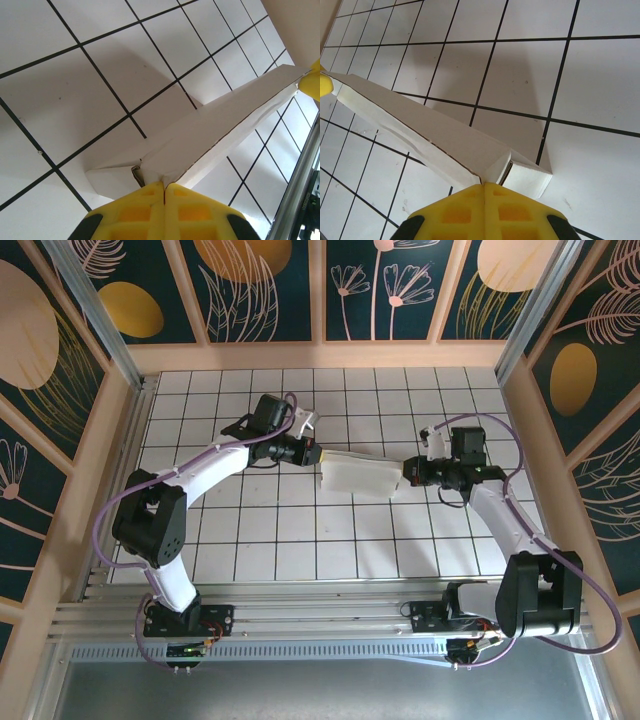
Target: Fold the paper box
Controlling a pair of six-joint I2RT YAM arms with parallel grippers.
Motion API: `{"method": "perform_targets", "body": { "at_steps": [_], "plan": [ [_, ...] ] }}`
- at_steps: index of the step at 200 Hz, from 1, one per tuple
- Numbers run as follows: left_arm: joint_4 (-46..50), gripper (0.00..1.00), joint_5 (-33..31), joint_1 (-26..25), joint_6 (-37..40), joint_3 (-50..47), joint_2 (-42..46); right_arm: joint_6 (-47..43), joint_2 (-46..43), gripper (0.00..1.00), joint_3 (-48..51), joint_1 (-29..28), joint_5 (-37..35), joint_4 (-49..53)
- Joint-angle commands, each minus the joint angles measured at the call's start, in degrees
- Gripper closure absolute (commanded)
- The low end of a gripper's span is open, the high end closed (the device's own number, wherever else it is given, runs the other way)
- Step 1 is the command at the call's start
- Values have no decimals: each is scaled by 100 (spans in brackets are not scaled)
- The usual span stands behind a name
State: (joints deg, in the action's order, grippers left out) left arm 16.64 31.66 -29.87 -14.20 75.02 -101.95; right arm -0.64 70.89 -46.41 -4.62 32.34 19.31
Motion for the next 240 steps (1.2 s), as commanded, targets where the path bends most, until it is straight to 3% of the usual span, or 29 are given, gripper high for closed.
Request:
{"method": "perform_targets", "body": {
  "at_steps": [1,58,87,139,178,203,240],
  "plan": [
    [736,100,-335,-204,134,-262,-353,92,-49,97,172,-109,-113,183],
    [719,100,-165,-262,50,-269,-375,83,-14,96,177,-103,-149,151],
    [774,100,-390,-274,41,-319,-347,102,-29,95,159,-108,-138,139],
    [768,100,-428,-274,-16,-247,-383,273,-281,74,47,-83,-100,159],
    [805,100,-425,-274,-4,-190,-415,309,-390,67,-93,-43,53,230],
    [804,100,-417,-274,5,-164,-414,385,-436,57,-297,-25,-95,360],
    [804,100,-385,-274,-11,-113,-445,1346,-318,48,-595,64,-316,281]
  ]
}}
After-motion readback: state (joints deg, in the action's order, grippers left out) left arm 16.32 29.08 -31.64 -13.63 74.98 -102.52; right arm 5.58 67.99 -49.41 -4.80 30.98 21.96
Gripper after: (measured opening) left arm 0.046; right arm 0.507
